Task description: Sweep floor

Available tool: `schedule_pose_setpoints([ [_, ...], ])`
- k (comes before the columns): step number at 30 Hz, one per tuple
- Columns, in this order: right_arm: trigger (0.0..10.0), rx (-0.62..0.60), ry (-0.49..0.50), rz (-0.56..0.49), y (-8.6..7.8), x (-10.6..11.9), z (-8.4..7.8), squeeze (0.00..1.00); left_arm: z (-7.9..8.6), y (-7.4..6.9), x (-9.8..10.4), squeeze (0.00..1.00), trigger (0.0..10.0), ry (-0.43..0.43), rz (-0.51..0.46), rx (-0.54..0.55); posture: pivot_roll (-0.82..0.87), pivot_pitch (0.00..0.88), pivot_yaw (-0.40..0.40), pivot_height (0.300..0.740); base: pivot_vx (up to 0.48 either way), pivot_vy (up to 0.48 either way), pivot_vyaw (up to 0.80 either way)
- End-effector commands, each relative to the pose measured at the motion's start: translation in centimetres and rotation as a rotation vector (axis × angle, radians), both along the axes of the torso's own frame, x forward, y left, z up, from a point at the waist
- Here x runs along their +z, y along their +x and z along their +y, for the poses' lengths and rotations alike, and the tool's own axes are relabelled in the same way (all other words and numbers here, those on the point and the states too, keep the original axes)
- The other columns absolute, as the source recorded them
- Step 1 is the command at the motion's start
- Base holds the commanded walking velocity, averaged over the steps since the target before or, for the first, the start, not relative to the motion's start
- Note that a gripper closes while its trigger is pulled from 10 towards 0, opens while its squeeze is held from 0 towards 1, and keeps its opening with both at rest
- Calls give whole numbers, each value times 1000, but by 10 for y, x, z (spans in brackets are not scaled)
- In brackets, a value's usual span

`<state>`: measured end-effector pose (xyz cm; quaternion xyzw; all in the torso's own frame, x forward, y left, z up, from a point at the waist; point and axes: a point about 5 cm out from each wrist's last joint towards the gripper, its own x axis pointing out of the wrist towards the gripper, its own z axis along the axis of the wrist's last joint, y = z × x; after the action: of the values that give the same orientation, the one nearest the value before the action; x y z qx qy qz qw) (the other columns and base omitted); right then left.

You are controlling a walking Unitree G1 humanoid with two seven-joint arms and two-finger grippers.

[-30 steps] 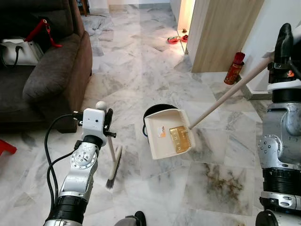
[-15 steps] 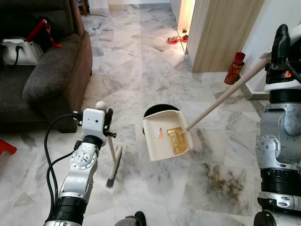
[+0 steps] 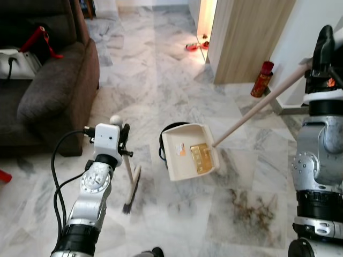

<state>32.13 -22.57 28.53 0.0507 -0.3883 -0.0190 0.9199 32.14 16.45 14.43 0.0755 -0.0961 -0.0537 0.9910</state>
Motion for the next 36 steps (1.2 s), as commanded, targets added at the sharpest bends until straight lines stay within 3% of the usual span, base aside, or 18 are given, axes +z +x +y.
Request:
schedule_pose_setpoints([
  [1,10000,-6,0,-114,-11,21,0,0,-3,1,13,0,10000,-1,-65,-13,173,94,7,740,251,0,0],
  [36,10000,13,-41,-107,-9,24,7,0,-1,1,15,0,10000,-8,-74,6,171,105,-7,740,259,0,0],
])
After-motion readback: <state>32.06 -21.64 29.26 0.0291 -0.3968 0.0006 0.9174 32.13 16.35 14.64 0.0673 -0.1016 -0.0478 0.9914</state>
